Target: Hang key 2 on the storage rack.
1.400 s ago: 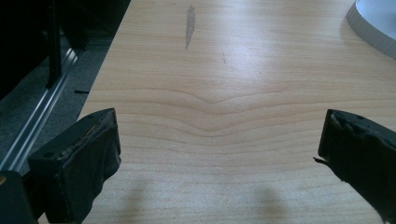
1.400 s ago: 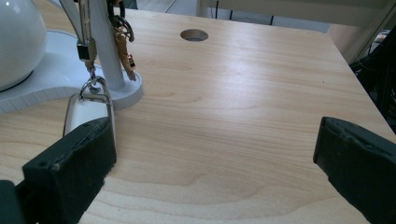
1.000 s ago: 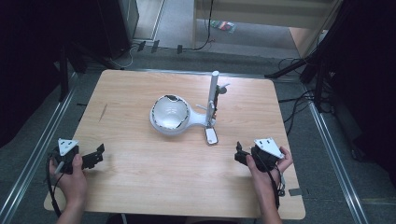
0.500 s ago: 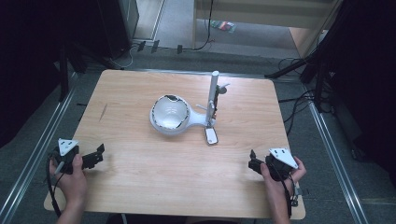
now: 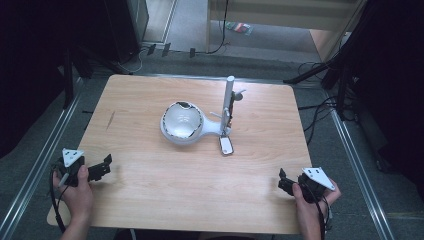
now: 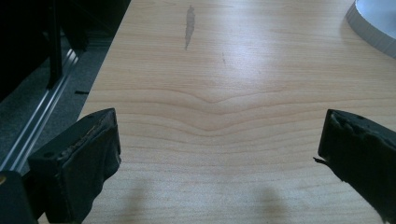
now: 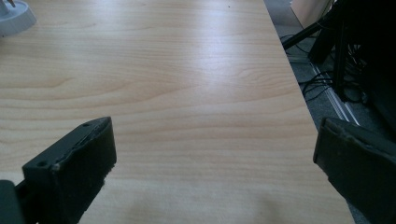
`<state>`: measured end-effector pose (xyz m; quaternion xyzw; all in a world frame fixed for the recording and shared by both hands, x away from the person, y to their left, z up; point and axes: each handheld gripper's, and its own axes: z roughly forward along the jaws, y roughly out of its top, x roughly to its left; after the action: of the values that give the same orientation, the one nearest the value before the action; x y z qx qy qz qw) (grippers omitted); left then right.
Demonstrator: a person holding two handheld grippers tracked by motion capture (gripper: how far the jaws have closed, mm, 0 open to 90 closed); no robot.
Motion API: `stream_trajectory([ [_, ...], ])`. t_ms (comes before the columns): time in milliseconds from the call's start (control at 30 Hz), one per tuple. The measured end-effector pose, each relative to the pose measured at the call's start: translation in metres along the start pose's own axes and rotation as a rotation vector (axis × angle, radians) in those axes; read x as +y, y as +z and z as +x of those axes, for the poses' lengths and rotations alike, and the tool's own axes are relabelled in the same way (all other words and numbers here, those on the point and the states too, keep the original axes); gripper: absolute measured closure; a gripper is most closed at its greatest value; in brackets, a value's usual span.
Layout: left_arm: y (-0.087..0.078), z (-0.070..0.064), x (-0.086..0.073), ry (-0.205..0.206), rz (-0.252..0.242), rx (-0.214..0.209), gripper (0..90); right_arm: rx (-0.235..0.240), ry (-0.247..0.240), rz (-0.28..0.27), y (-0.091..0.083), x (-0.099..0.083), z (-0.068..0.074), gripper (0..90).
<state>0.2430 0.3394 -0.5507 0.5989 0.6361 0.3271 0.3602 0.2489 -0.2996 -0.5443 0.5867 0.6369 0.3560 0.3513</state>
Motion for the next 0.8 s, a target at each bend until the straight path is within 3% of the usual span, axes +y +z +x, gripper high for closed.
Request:
stream_trajectory([
  [367, 0.0, 0.0, 0.0, -0.002, -0.004, 0.0, 0.0, 0.024, 0.055, -0.026, -0.015, -0.011, -0.022, 0.0],
  [567, 0.0, 0.0, 0.0, -0.002, -0.006, -0.001, 0.0, 0.023, 0.018, 0.003, -0.026, -0.019, -0.027, 0.0],
  [800, 0.0, -0.001, 0.0, 0.011, 0.001, 0.005, 0.0, 0.04, 0.07, 0.009, -0.031, -0.022, -0.04, 1.0],
])
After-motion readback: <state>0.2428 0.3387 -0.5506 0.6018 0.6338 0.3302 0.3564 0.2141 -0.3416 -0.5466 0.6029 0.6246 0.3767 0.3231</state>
